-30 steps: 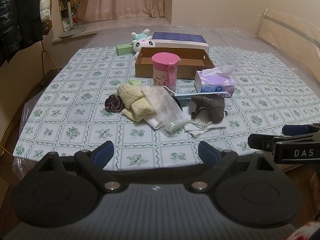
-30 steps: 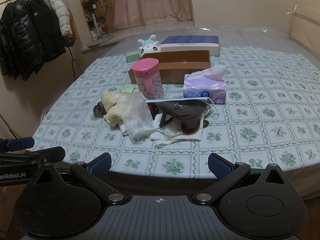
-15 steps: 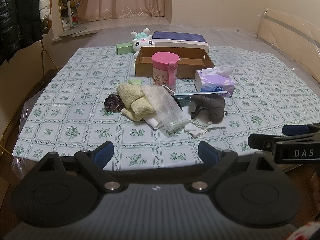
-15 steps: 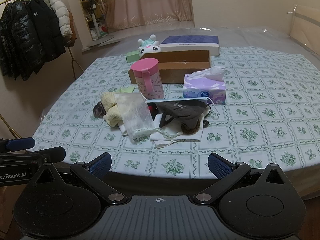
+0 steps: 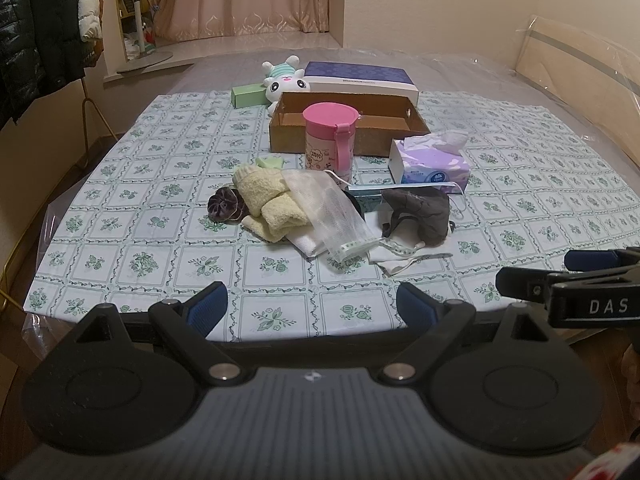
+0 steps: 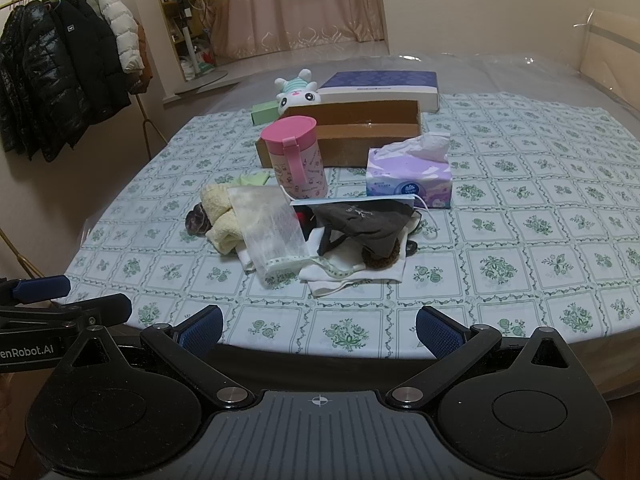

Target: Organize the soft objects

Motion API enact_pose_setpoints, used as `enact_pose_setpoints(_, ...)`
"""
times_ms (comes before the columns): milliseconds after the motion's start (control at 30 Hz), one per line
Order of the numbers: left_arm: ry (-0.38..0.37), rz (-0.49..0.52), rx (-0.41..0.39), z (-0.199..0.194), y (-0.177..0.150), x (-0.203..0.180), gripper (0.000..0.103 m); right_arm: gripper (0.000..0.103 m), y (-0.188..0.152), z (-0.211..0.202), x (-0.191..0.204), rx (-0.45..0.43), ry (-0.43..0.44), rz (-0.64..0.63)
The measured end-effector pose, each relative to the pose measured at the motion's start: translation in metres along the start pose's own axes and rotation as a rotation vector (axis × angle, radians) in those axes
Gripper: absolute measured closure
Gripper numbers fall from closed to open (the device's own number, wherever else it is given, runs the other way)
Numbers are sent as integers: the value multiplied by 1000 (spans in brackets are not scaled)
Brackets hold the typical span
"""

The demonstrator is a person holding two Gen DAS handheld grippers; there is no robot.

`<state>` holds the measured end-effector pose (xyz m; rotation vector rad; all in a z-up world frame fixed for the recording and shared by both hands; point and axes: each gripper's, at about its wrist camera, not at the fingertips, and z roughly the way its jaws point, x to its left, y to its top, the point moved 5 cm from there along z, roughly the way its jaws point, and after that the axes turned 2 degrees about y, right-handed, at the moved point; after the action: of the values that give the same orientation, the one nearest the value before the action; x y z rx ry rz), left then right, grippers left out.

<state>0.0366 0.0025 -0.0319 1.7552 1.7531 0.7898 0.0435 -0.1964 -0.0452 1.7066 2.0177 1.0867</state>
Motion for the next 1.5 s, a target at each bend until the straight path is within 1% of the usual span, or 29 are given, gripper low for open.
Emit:
enact_pose_setpoints(833,2,-1,4,3,-2,2,13,1,0,3,-2,-2,4,3)
enact_pose_setpoints(967,6,-8,-7,6,-2,6,13,1,2,1,-3,-44,26,-1)
enact_pose_setpoints(1033,12,-11,-7,19,-3,11,13,1,6,1,-6,-83,41,-4)
enact_pose_setpoints(1133,14,-17,-3,27,0,16,13,1,12,6,-12,-125,51,-6)
enact_pose_setpoints(1200,10,-19,-6,31,5,19,13,1,19,13,-18,-130,56,-11)
enact_pose_setpoints(1300,17,-13,-8,40,9,24,13,1,21,24,-27,-113,58,-7)
enact_pose_setpoints(1333,19,-12,-7,44,11,25,13,2,21,28,-31,-108,58,-6)
enact_pose_setpoints(1367,20,-13,-5,47,11,26,13,7,21,31,-34,-107,52,-4)
enact_pose_setpoints(1433,20,-13,1,56,16,30,13,12,22,39,-41,-107,51,-8)
enact_pose_setpoints(1500,23,-12,-4,63,19,33,13,13,25,47,-47,-100,44,-7)
